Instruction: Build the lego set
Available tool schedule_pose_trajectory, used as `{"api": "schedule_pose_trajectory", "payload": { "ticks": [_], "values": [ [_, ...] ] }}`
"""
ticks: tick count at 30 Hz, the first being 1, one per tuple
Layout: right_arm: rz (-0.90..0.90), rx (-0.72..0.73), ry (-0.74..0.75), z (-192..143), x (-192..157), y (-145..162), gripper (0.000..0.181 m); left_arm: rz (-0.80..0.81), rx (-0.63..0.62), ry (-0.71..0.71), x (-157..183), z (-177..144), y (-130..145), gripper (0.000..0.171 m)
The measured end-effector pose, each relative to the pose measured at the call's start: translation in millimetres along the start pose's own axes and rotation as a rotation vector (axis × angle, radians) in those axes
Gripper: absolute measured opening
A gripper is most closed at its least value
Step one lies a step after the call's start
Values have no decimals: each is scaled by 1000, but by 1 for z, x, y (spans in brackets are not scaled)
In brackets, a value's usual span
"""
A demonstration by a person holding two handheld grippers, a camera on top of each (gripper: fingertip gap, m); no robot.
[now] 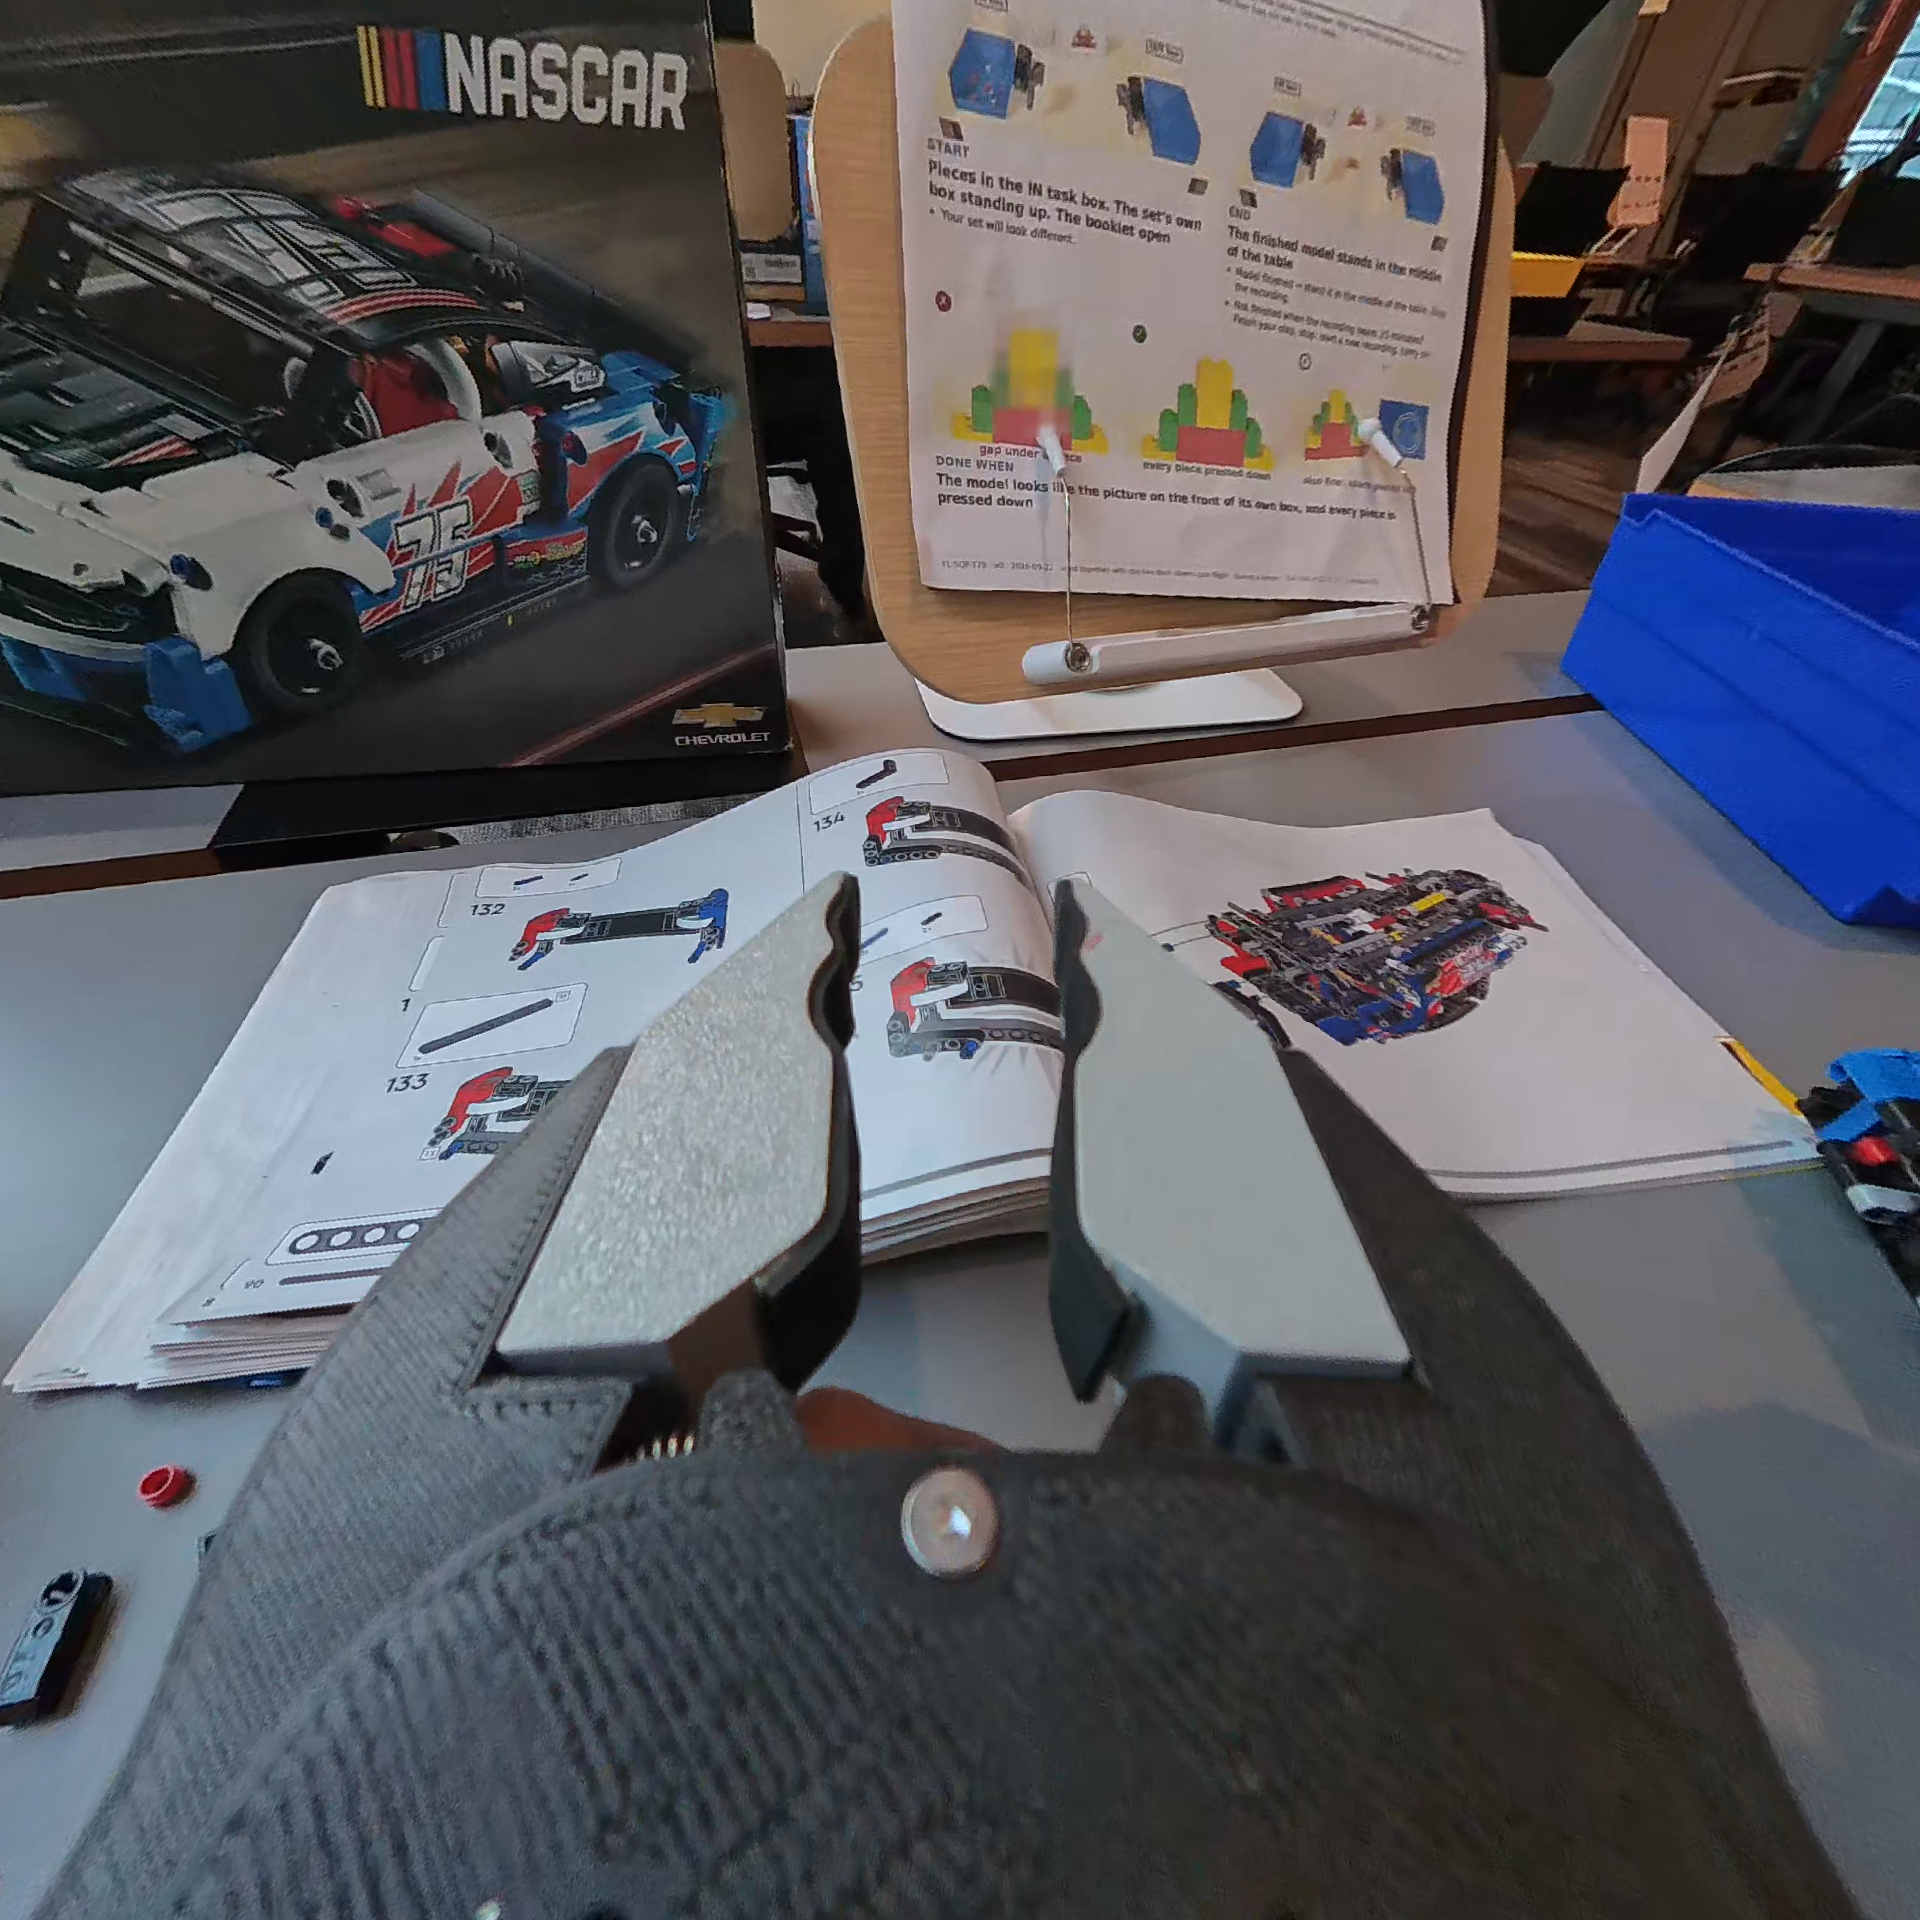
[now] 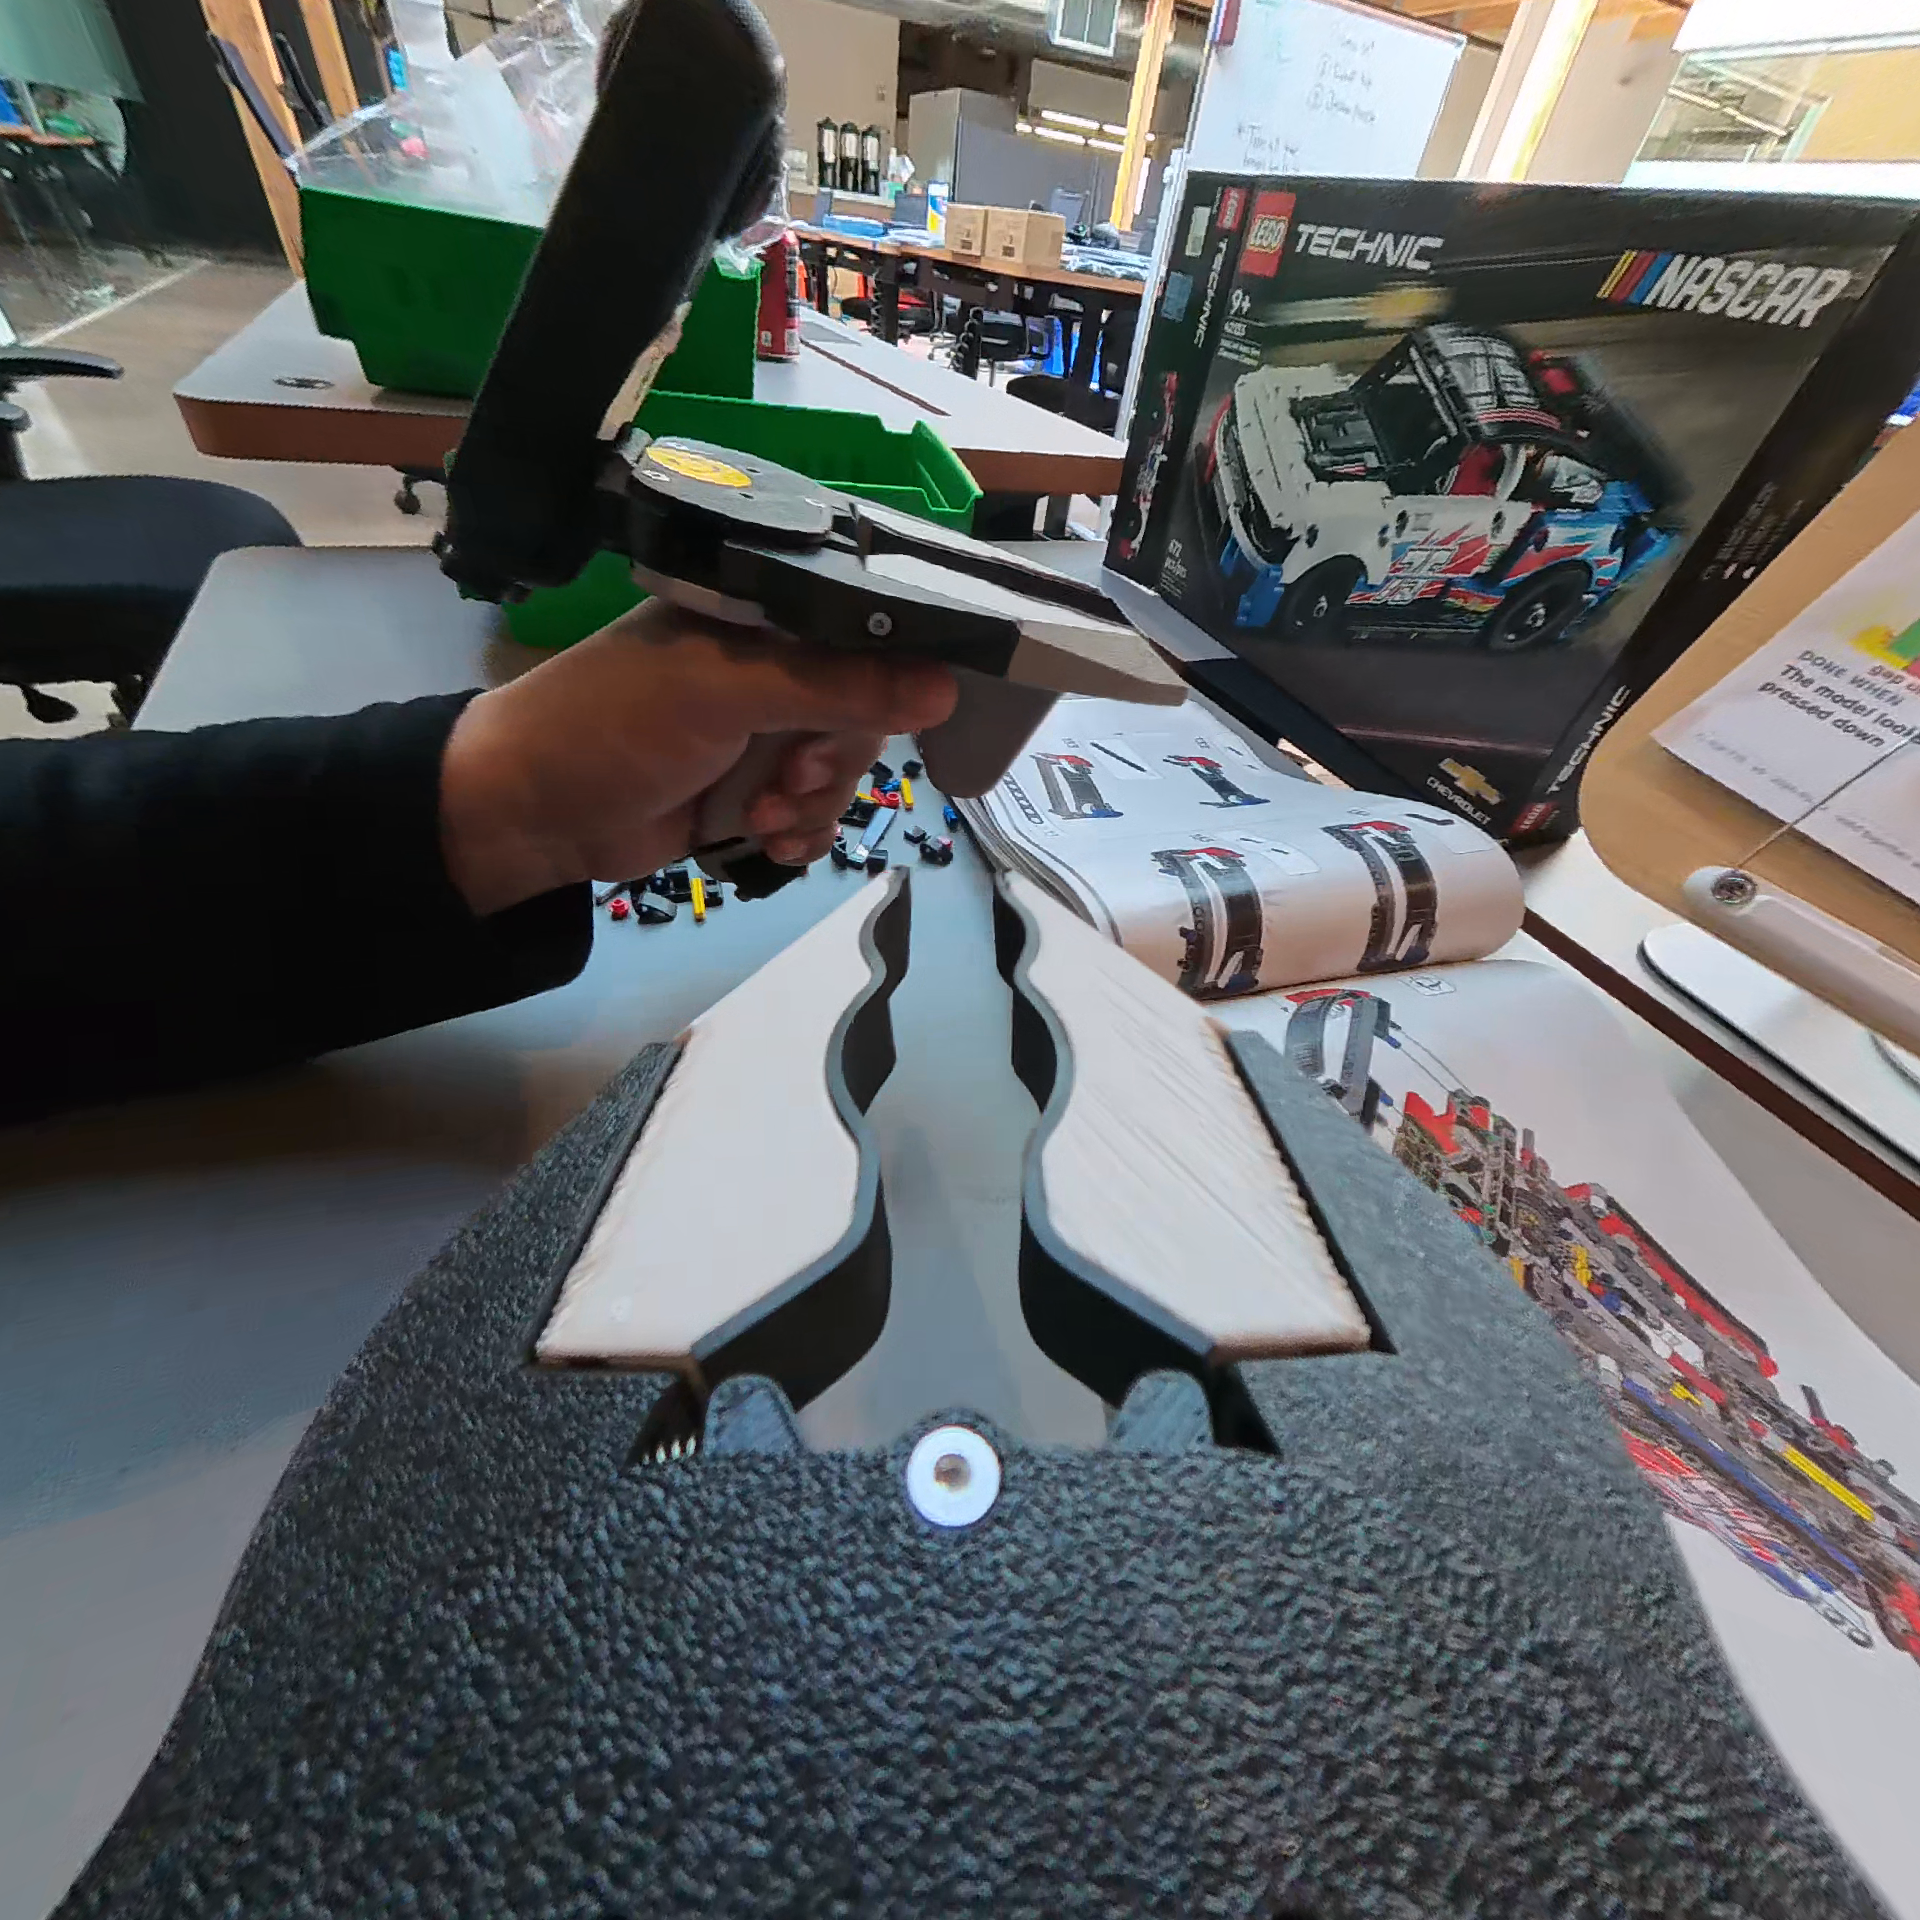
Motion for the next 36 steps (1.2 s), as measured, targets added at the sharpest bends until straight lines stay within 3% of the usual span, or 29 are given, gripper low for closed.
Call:
{"api": "schedule_pose_trajectory", "payload": {
  "ticks": [32, 36],
  "values": [
    [-54, -130, 1, 19, -14, 22, 14, -178, 32, 73, -12, -6, -3, 38],
    [-31, -171, -15, 19, -14, 27, 2, -193, 19, 129, -7, -6, -4, 40]
  ]
}}
Point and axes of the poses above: each gripper's, where its closed fingertips meet, z out along the fingers, y out of its underside, x = y × z across the jaws, the point moved 3 cm from there along -z, back along the fingers, and after that the axes turned 12 degrees about -x, right-handed, at the moved point
